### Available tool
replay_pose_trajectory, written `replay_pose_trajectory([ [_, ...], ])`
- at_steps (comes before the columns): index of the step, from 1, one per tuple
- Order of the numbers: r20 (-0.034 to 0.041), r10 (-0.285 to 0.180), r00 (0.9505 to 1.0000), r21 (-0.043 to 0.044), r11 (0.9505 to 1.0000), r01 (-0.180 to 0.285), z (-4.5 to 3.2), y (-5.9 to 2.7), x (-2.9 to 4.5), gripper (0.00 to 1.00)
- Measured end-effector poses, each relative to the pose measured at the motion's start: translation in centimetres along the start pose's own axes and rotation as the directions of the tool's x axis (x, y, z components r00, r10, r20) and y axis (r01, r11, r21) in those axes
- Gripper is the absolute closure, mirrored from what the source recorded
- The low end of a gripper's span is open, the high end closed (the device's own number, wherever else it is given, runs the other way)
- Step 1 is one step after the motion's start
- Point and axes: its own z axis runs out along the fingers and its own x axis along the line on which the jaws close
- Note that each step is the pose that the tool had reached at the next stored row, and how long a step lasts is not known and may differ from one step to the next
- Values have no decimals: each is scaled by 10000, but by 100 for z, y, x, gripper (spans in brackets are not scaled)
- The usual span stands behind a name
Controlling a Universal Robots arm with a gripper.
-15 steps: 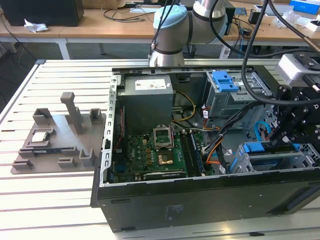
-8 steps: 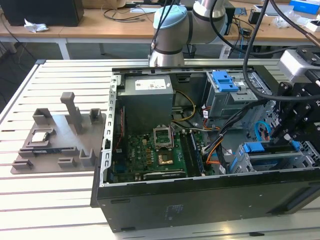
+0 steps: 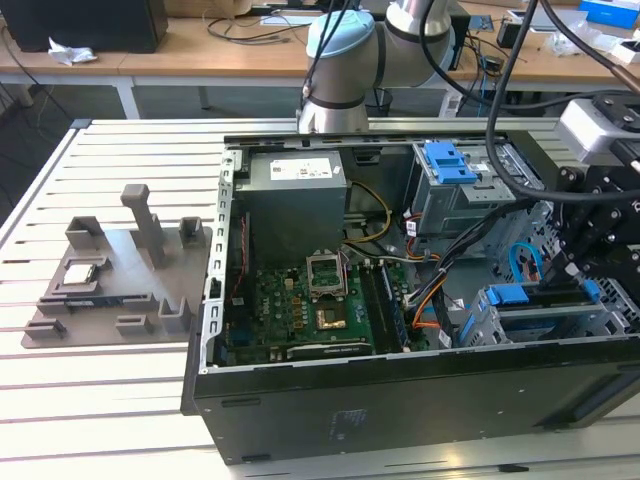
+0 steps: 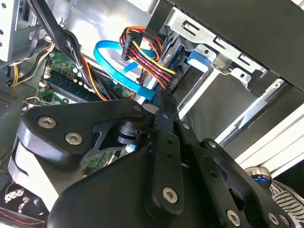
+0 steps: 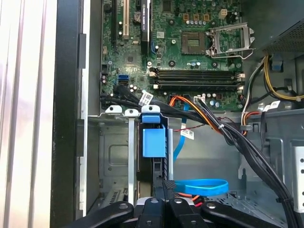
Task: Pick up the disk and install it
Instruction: 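Insert the second disk wire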
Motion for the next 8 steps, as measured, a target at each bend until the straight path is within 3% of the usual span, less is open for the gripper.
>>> replay_pose_trajectory([
  [8,9,0,10000,-3,10000,0,27,-2,1,89],
])
